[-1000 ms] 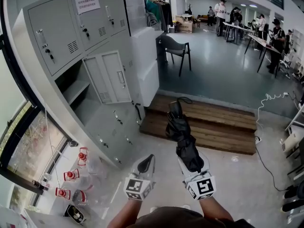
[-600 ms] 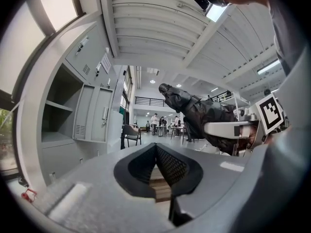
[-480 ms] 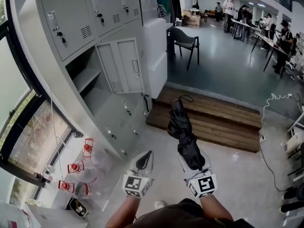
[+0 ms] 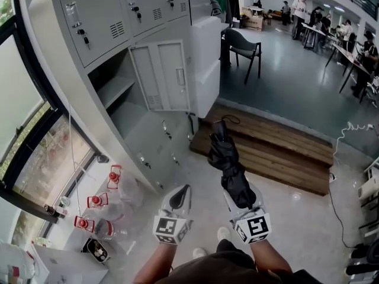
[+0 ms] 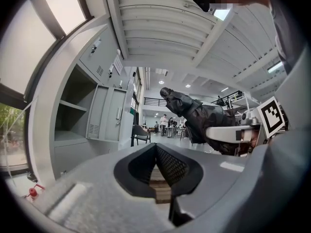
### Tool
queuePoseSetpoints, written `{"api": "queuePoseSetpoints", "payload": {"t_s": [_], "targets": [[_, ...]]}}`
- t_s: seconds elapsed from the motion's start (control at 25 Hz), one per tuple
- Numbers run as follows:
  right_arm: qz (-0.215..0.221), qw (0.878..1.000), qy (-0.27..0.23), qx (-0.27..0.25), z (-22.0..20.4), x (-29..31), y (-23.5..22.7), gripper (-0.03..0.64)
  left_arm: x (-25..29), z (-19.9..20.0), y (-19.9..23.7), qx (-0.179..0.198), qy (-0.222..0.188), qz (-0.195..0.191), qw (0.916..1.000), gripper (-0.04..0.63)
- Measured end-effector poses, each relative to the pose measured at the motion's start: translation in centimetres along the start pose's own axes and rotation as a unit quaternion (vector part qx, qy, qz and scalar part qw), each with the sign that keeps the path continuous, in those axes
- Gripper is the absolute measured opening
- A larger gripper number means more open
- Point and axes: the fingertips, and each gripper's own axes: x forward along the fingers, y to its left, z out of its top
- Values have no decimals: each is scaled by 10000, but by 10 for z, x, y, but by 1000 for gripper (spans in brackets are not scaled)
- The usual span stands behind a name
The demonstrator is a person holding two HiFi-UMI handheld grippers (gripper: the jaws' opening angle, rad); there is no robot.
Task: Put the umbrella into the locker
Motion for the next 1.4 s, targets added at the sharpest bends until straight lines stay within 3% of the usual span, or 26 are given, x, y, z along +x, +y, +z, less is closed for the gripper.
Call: {"api": "queuePoseSetpoints", "payload": {"t_s": [0.76,1.4], "targets": [[1180,9930,37,14,-9,106,-60,232,92,-3,33,85,142,903,9958,5],[2190,9756,-75,96,-17,155,-75,232,104,-11,47,19,317,1889,9815,5]]}}
